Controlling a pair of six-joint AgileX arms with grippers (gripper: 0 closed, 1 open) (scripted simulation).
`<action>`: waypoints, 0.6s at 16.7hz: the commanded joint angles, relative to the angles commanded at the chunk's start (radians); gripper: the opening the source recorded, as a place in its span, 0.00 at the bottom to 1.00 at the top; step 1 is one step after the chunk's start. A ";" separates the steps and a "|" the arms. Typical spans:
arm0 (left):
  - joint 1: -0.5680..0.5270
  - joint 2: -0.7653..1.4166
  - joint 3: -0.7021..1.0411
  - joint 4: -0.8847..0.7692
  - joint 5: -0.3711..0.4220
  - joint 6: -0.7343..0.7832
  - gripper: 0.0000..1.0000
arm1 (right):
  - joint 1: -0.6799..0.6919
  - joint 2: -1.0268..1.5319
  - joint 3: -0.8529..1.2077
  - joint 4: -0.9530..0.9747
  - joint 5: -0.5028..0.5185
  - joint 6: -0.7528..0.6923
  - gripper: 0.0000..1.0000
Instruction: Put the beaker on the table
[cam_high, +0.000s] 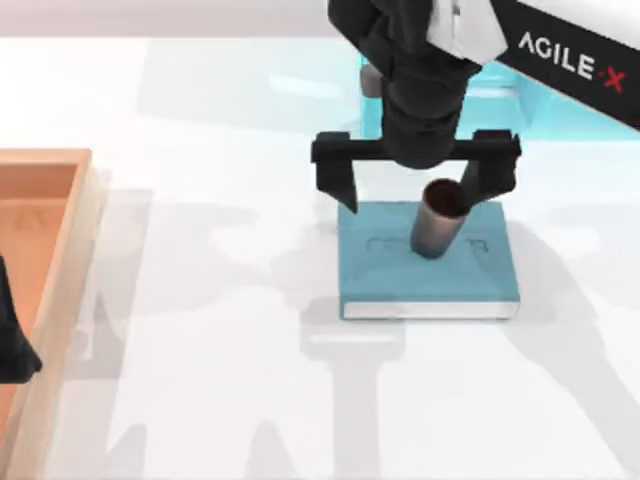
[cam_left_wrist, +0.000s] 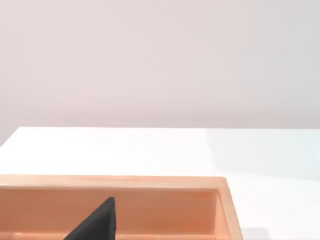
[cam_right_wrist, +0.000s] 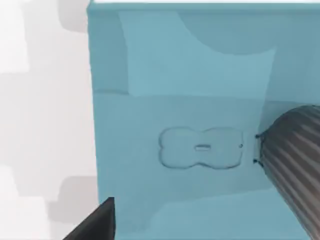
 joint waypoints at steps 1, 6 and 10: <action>0.000 0.000 0.000 0.000 0.000 0.000 1.00 | 0.000 -0.003 -0.037 0.036 0.000 0.000 1.00; 0.000 0.000 0.000 0.000 0.000 0.000 1.00 | 0.000 -0.007 -0.082 0.081 0.000 0.000 1.00; 0.000 0.000 0.000 0.000 0.000 0.000 1.00 | 0.000 -0.007 -0.082 0.081 0.000 0.000 0.77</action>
